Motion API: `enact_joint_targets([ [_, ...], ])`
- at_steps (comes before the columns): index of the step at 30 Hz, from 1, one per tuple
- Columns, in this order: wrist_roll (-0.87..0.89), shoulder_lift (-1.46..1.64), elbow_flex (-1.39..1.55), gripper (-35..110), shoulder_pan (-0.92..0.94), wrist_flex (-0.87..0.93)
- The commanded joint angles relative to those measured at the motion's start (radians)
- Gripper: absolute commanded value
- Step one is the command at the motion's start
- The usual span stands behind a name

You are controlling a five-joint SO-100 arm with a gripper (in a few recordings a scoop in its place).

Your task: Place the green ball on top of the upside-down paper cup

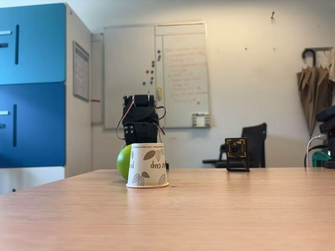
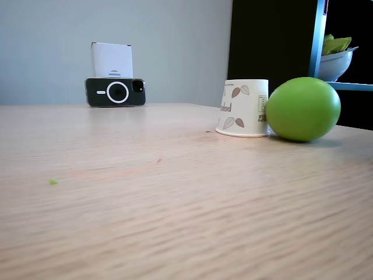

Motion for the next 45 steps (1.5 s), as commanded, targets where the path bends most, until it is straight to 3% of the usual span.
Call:
enact_joint_targets([
  [1, 0.005, -0.002, 0.0, 0, -0.008, 0.009],
  [45, 0.005, -0.002, 0.0, 0, 0.018, 0.009],
])
